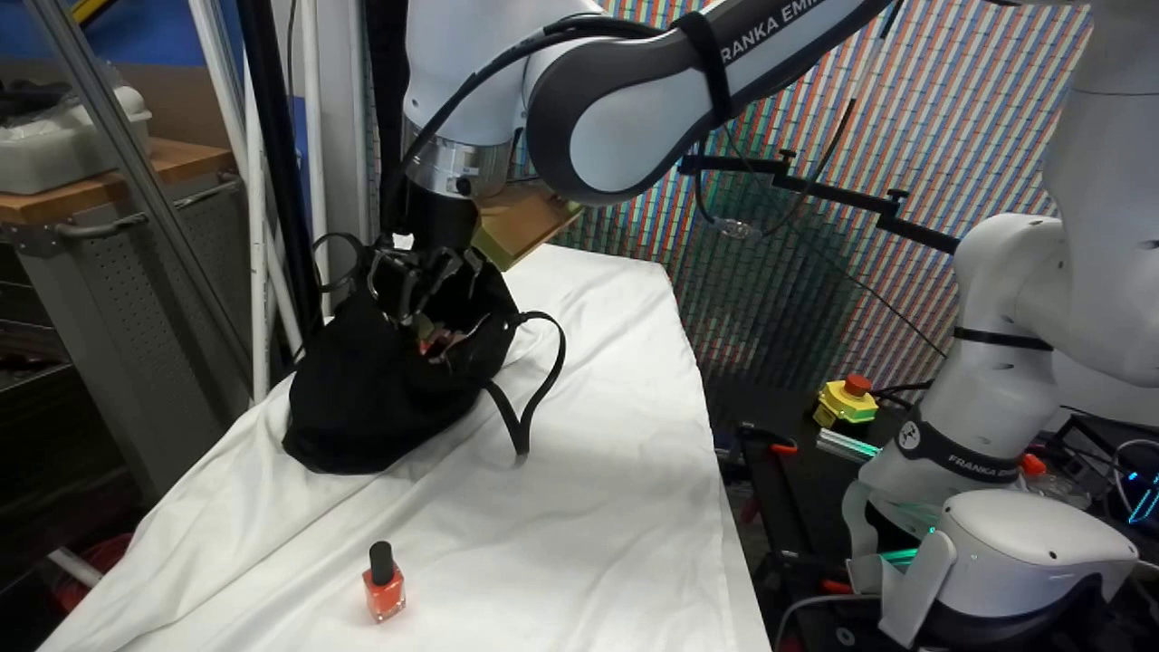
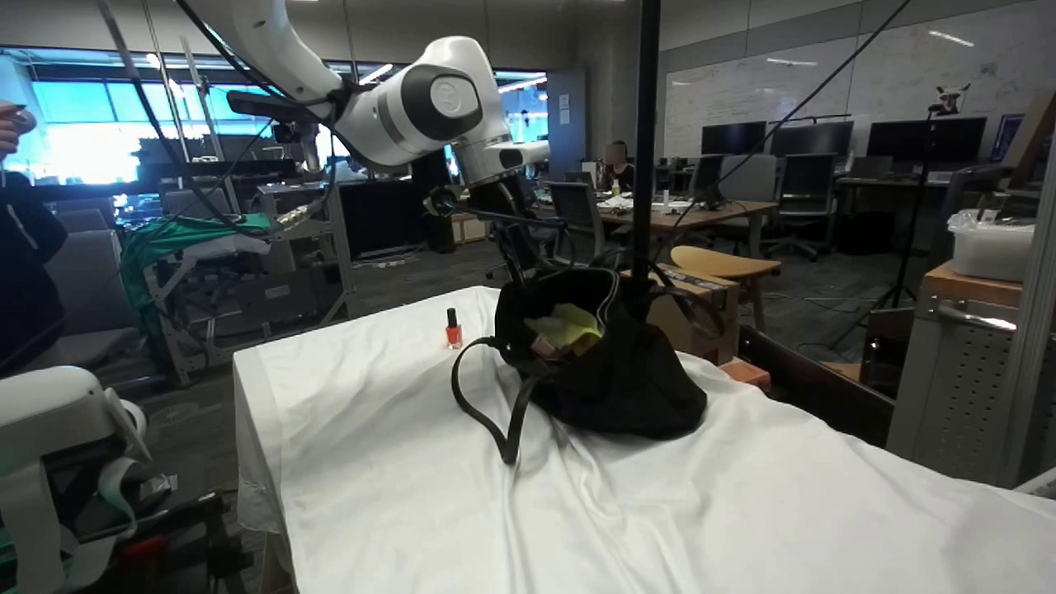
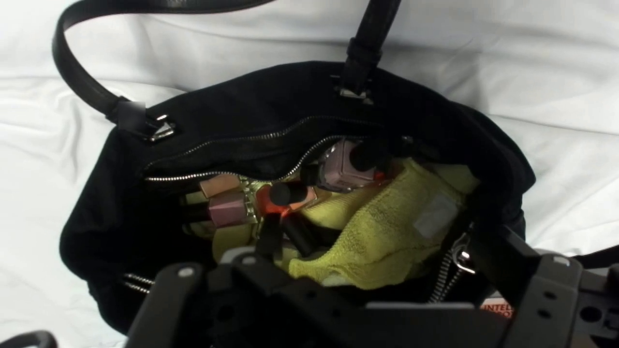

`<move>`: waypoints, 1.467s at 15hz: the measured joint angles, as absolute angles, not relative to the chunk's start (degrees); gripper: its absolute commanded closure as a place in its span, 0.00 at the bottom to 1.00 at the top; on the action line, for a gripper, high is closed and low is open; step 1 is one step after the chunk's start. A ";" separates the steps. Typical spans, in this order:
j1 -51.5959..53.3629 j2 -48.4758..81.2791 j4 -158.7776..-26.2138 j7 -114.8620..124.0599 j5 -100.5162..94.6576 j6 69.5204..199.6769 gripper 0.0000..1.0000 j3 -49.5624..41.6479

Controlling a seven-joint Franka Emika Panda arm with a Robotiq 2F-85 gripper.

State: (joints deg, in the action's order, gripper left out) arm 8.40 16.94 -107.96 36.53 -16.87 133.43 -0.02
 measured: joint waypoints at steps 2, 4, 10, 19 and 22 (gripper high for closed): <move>8.83 16.19 -108.68 37.19 -17.06 132.12 0.00 -0.02; 9.32 15.26 -109.71 38.10 -17.26 131.22 0.00 -0.02; 11.28 11.18 -114.54 41.54 -17.74 128.36 0.00 0.61; 14.33 8.06 -120.03 49.41 -18.83 125.43 0.00 6.05; 15.46 8.10 -120.55 51.57 -18.83 124.87 0.00 7.86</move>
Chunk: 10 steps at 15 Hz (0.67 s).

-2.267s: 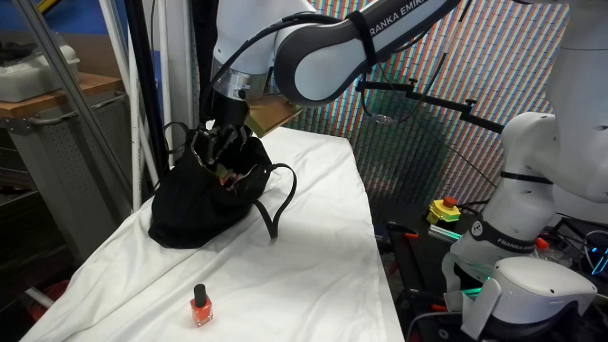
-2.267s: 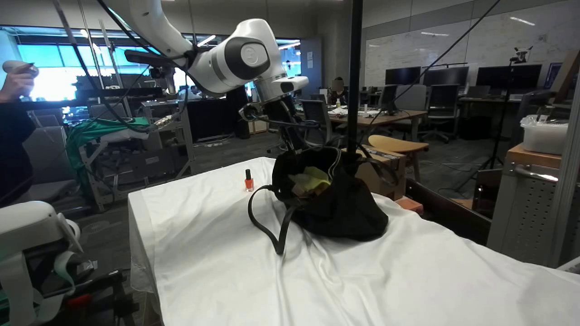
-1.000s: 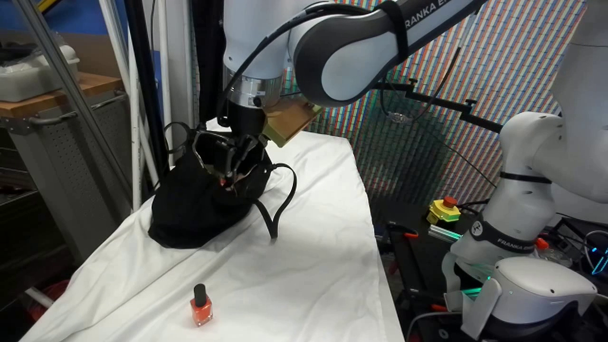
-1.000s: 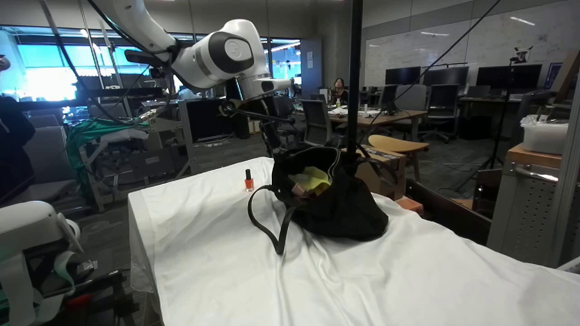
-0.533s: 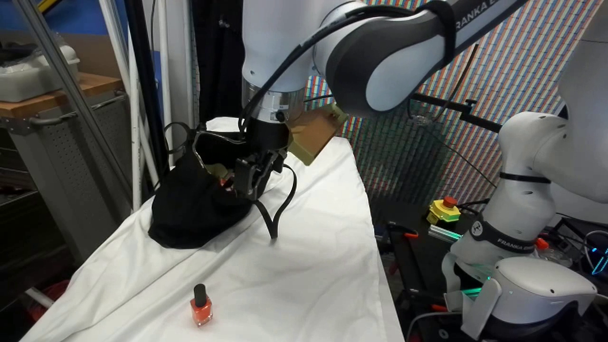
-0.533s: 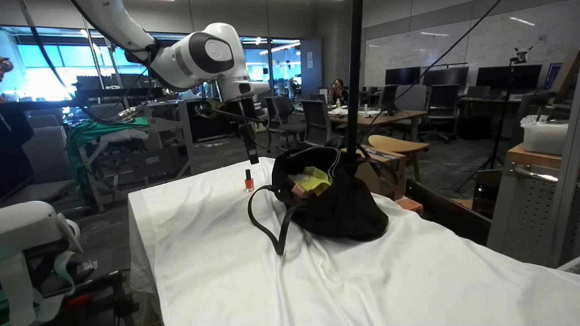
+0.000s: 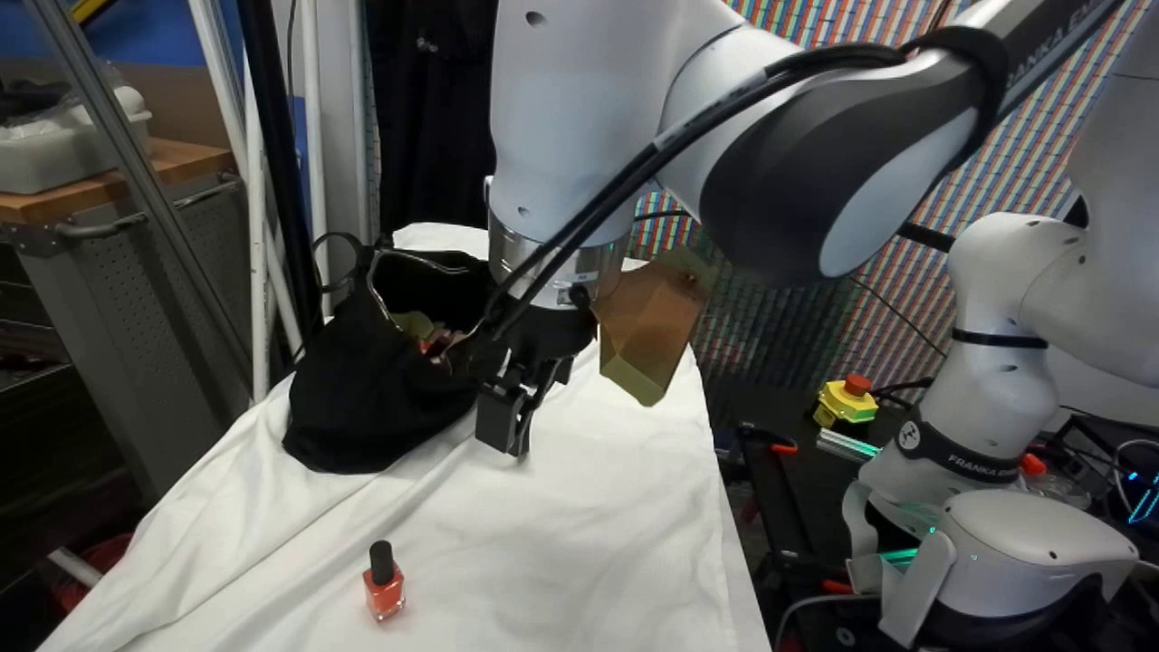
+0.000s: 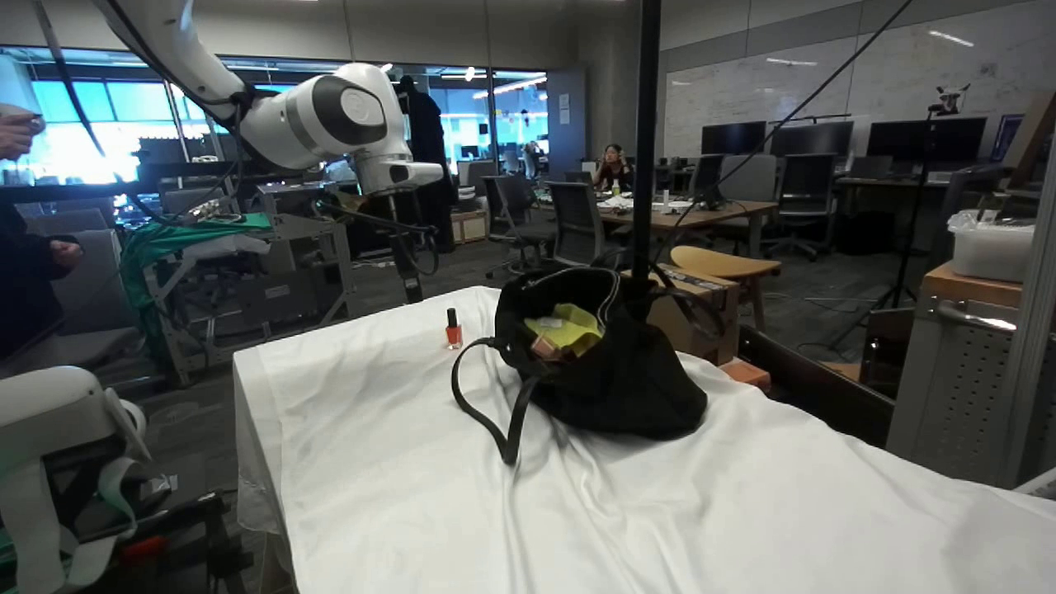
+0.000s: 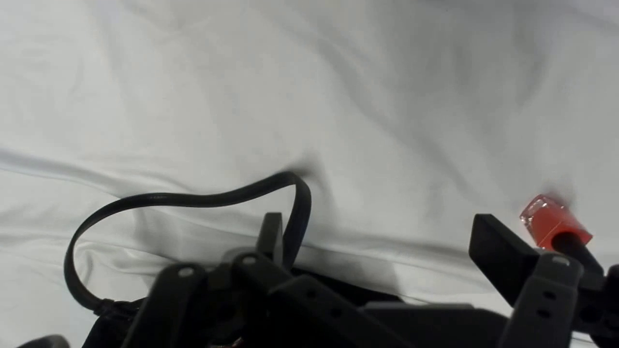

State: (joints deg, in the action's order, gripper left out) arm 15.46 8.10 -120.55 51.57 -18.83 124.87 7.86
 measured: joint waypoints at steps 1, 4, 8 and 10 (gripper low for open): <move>15.86 8.18 -120.56 52.02 -18.83 124.79 0.00 8.38; 16.68 8.73 -120.40 52.36 -18.68 124.83 0.00 9.86; 17.49 10.71 -119.01 52.32 -18.12 125.34 0.00 10.97; 17.63 12.62 -117.11 51.92 -16.95 125.48 0.00 11.03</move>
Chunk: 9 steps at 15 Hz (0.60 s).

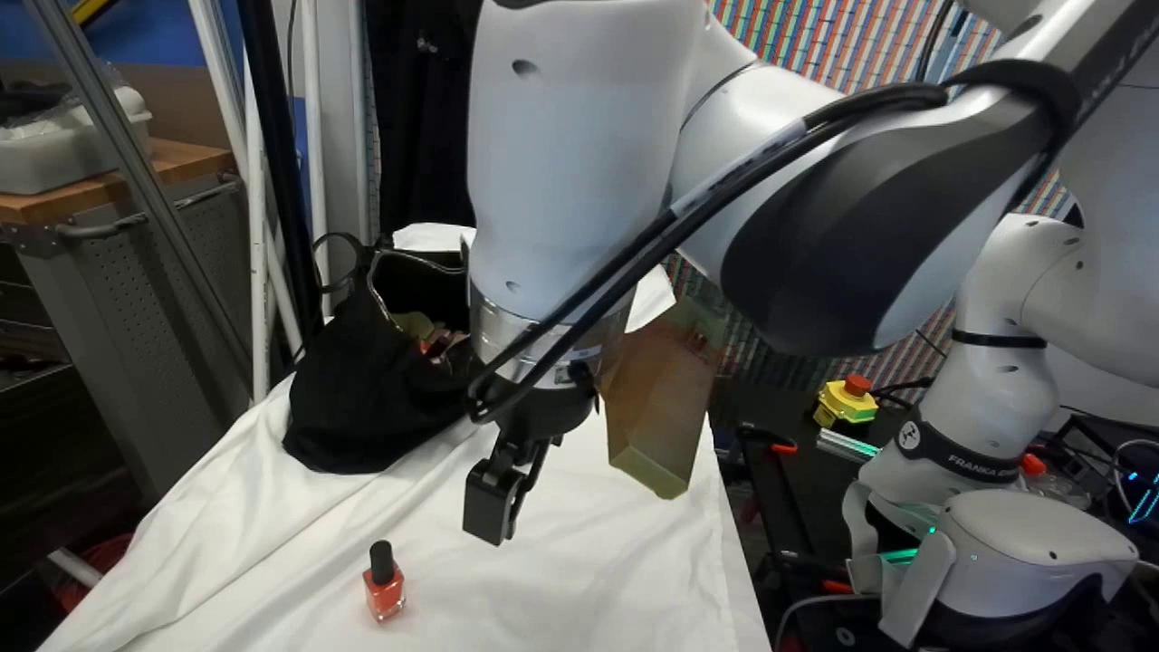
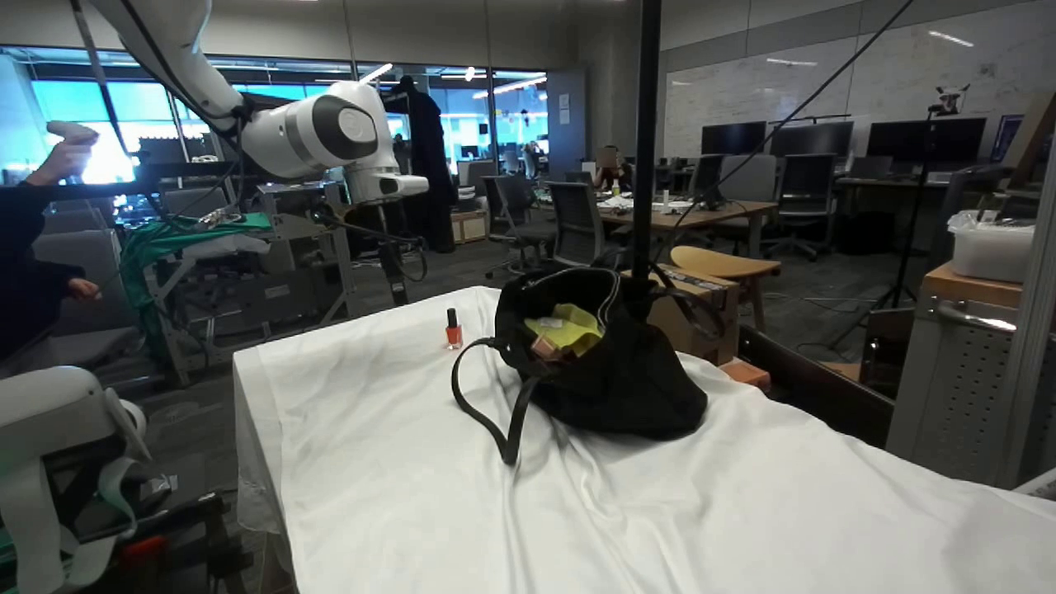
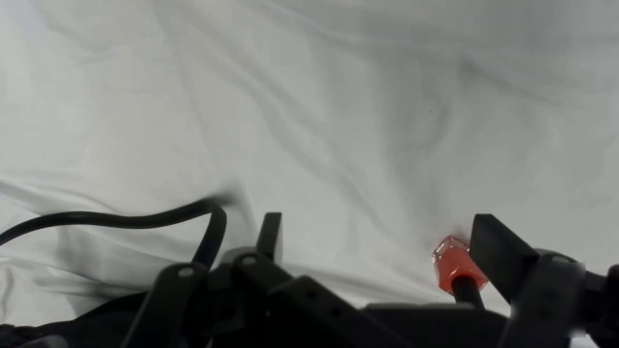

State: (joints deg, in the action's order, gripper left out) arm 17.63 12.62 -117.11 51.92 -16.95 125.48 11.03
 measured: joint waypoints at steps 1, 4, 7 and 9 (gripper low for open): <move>17.63 13.78 -115.84 51.46 -16.15 125.55 0.00 11.03; 17.61 17.37 -111.58 49.47 -12.94 125.94 0.00 11.01; 17.60 20.51 -107.17 46.30 -8.42 126.51 0.00 11.00; 17.60 22.03 -104.54 44.27 -5.43 126.55 0.00 11.00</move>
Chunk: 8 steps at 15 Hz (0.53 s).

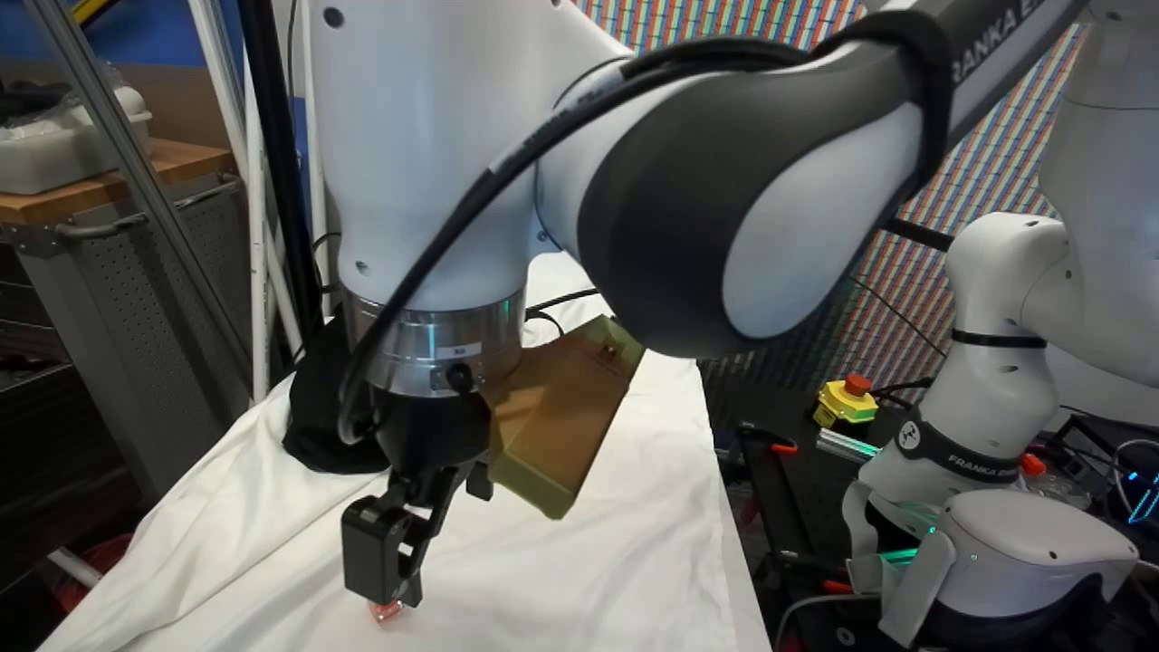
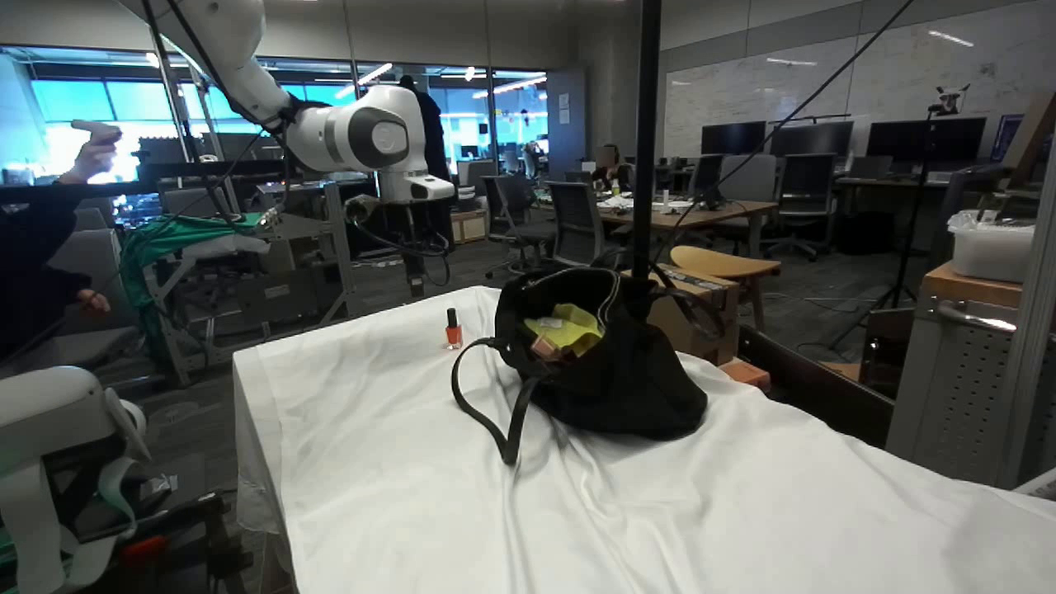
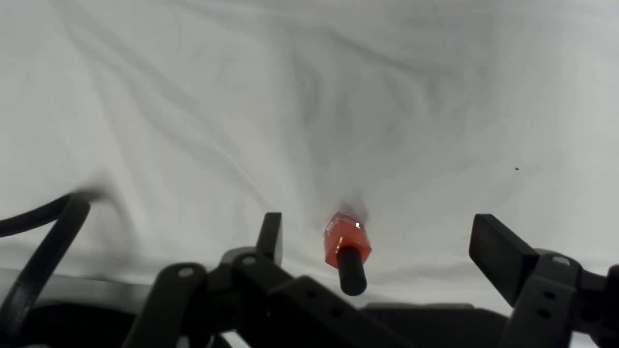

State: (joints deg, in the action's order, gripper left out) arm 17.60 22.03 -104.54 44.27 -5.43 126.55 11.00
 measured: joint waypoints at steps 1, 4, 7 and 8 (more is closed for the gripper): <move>17.60 22.70 -103.39 43.51 -4.21 126.55 0.00 11.00; 17.61 24.84 -100.24 42.21 -1.47 126.55 0.00 10.87; 17.60 27.17 -97.75 41.41 0.33 126.55 0.00 10.54; 17.60 27.98 -97.01 41.27 0.82 126.55 0.00 10.40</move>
